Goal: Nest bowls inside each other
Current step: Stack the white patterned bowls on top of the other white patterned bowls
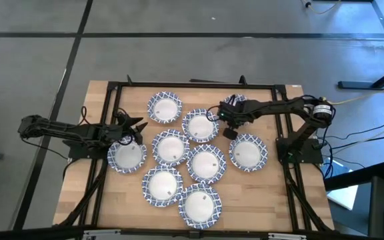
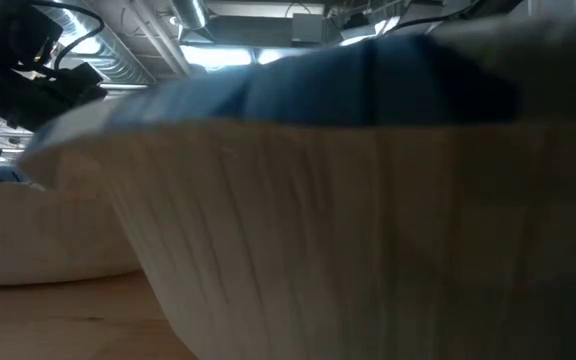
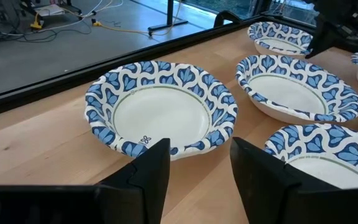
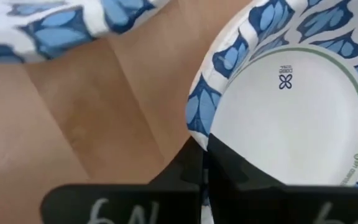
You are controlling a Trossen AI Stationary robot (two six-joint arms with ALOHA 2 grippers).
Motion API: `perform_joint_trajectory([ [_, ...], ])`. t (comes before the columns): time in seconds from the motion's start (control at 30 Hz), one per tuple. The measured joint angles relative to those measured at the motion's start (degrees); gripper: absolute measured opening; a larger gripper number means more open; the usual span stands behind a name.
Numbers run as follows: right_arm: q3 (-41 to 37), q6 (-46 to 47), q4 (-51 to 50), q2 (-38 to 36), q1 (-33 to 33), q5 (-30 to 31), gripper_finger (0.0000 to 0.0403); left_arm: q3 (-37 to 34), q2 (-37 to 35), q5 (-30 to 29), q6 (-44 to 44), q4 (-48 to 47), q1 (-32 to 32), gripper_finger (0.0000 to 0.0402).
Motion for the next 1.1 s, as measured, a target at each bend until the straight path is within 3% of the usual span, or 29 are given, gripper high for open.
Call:
perform_joint_trajectory([
  [0.3,6.0,-1.4,-6.8,-3.1,0.0,1.8,0.0006,0.0,0.0,-2.2,0.0,0.0,0.0,0.0163],
  [0.63,17.9,-2.8,-9.8,-3.4,2.8,0.5,0.0005,0.0,0.0,-2.8,0.0,0.0,0.0,0.0163],
  [0.87,24.2,-1.3,-11.0,-3.4,8.5,-5.6,0.0005,0.0,0.0,-2.8,0.0,0.0,0.0,0.0163],
  [1.1,25.7,2.1,-11.0,-3.4,17.6,-6.3,0.0005,0.0,0.0,-2.8,0.0,0.0,0.0,0.0163],
])
